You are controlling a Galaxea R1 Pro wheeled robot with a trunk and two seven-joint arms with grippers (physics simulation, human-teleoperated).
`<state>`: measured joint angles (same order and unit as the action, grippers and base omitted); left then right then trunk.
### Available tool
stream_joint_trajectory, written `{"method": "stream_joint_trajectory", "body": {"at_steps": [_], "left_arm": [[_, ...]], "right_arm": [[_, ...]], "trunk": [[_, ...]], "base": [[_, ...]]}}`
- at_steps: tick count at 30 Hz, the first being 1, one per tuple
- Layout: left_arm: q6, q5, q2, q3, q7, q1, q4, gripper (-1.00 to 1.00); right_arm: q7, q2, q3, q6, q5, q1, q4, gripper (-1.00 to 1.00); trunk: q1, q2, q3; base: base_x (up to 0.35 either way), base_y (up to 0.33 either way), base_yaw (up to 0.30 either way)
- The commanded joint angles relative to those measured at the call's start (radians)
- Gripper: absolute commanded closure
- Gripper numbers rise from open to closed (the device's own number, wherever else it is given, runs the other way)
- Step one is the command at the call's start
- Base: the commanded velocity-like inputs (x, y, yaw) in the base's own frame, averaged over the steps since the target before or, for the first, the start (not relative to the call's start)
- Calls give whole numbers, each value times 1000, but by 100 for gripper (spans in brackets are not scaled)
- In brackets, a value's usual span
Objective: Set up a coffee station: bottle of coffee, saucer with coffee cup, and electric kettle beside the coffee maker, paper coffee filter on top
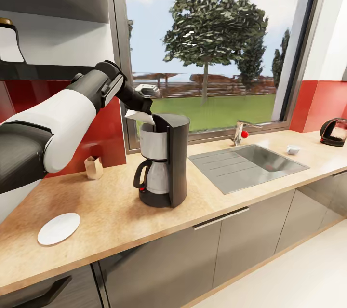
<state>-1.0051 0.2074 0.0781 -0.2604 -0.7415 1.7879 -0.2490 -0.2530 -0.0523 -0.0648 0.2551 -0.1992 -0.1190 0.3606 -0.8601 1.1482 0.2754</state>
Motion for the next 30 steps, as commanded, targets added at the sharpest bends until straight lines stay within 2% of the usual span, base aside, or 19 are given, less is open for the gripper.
{"method": "stream_joint_trajectory", "body": {"at_steps": [1,11,16,30], "left_arm": [[0,14,0,0,-12,1,-1,100],[0,14,1,-10,-12,1,0,100],[0,14,2,-66,-12,1,1,100],[0,14,3,-77,-12,1,2,100]], "right_arm": [[1,-1,-4,3,-3,-1,0,-100],[1,-1,-4,3,-3,-1,0,-100],[1,0,-4,3,-3,-1,0,-100],[0,0,-4,3,-3,-1,0,-100]], "trunk": [[0,1,1],[0,1,1],[0,1,1],[0,1,8]], "base": [[5,-3,0],[61,-39,0],[17,-11,0],[1,-1,0]]}}
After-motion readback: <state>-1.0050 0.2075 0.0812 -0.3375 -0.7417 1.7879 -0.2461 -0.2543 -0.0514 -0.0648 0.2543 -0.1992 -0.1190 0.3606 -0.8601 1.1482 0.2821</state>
